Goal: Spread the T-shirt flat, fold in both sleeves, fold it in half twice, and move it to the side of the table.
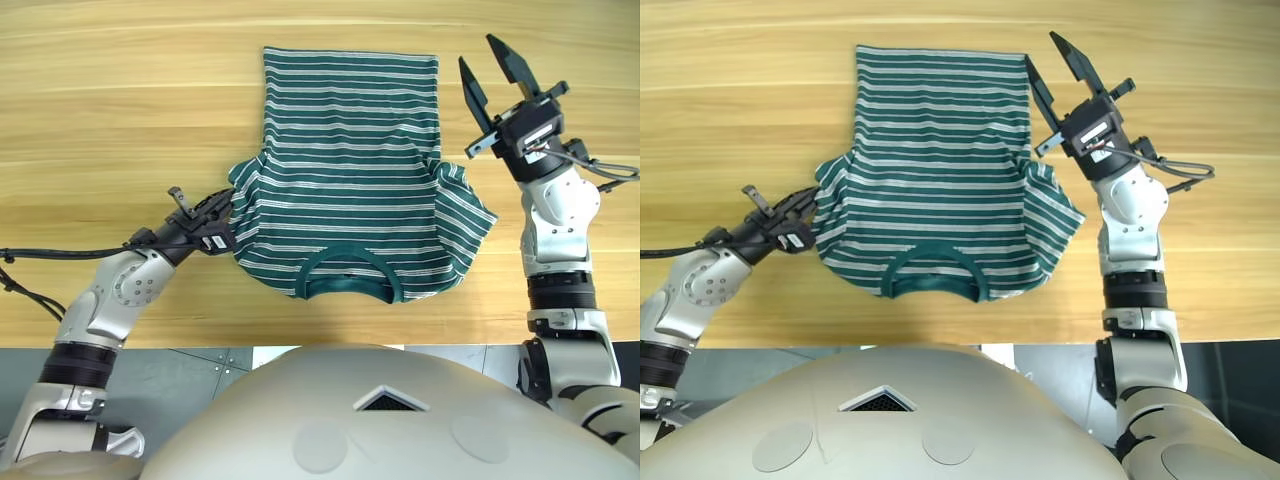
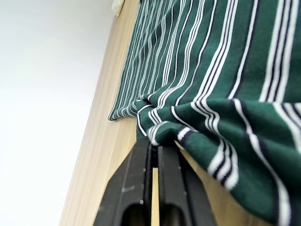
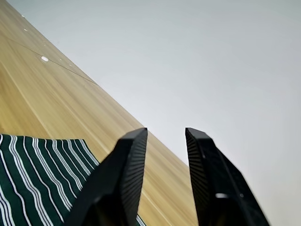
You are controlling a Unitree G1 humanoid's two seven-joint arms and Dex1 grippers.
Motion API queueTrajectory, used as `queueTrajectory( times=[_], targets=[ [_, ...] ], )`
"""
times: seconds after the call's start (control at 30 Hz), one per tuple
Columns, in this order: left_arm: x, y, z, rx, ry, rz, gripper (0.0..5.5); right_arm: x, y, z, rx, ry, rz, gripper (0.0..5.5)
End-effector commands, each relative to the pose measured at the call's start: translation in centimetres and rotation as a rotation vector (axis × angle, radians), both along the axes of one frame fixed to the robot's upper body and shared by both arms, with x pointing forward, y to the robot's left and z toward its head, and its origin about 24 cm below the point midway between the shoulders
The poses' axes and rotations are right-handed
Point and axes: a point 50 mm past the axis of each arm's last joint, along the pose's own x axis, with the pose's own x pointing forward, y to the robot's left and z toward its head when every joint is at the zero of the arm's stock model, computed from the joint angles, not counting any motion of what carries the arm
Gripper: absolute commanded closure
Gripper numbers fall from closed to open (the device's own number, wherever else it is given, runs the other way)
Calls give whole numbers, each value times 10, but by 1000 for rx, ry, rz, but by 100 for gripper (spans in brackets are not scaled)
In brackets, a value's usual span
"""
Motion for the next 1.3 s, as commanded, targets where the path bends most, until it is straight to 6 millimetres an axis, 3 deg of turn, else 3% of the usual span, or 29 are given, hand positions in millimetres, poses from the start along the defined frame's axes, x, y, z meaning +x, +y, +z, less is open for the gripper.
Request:
queueTrajectory(
  times=[0.03, 0.17, 0.4, 0.63, 0.83, 1.13, 1.3],
  targets=[
    [7, -6, 10, -72, -61, -25, 549, 3, -1, 0, -10, -7, -9, 402],
    [18, -5, 23, -105, -154, -13, 549, 4, -1, -4, -9, 3, -12, 402],
    [23, -14, 26, -138, -182, -49, 549, 6, -1, -8, -9, 14, -17, 402],
    [2, -38, -7, -130, 42, -224, 549, 7, 2, -9, -5, 14, -12, 402],
    [-6, -54, -21, -116, 165, -327, 549, 6, 4, -12, 0, 20, -9, 402],
    [4, -50, -18, -221, 152, -222, 386, 6, 7, -14, 5, 27, -9, 402],
    [-14, -45, -28, -171, 271, -270, 302, 6, 8, -14, -3, 24, -9, 402]
  ],
)
